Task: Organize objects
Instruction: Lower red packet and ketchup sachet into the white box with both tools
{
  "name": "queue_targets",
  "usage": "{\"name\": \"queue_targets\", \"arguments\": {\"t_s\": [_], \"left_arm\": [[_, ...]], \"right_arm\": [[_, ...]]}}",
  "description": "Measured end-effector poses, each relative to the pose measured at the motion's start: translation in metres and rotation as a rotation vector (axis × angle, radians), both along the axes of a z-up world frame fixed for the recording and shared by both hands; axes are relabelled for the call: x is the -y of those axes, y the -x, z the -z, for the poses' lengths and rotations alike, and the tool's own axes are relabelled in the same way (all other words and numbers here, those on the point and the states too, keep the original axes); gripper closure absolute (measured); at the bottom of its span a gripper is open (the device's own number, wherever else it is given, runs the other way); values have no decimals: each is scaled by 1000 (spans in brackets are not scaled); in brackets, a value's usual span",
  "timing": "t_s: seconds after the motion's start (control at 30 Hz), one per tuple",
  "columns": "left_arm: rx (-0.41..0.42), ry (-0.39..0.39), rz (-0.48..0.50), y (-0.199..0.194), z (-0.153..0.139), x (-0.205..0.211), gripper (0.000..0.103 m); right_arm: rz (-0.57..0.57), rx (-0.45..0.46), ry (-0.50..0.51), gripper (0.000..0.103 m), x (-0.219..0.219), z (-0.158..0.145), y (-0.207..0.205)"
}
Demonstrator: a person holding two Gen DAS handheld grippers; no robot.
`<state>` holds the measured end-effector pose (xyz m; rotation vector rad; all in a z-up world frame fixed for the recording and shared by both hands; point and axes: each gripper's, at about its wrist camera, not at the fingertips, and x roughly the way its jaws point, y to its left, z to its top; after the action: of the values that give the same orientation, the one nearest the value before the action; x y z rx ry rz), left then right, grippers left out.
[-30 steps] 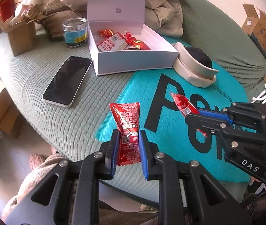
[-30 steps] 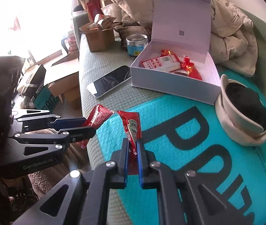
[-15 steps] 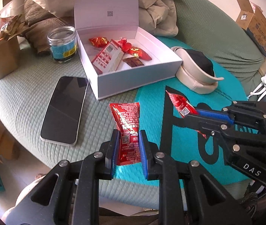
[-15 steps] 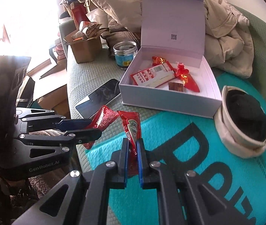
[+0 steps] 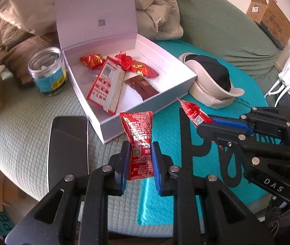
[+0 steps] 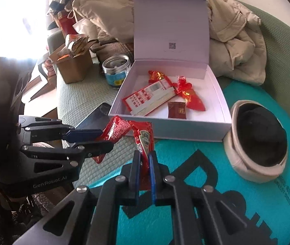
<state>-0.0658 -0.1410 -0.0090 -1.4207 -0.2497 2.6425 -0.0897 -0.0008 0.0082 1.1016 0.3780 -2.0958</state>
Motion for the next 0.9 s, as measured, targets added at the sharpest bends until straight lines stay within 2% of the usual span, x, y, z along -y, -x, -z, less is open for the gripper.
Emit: {"name": "queue_targets", "arguments": {"t_s": [0.5,0.9], "left_arm": [[-18,62,24,53,-15,28,84],[-6,78,31,105,-15,28,84]], "right_arm": [[-32,-24,11,95,42,-8,52],[-58,-60,12,95,53,-15,101]]}}
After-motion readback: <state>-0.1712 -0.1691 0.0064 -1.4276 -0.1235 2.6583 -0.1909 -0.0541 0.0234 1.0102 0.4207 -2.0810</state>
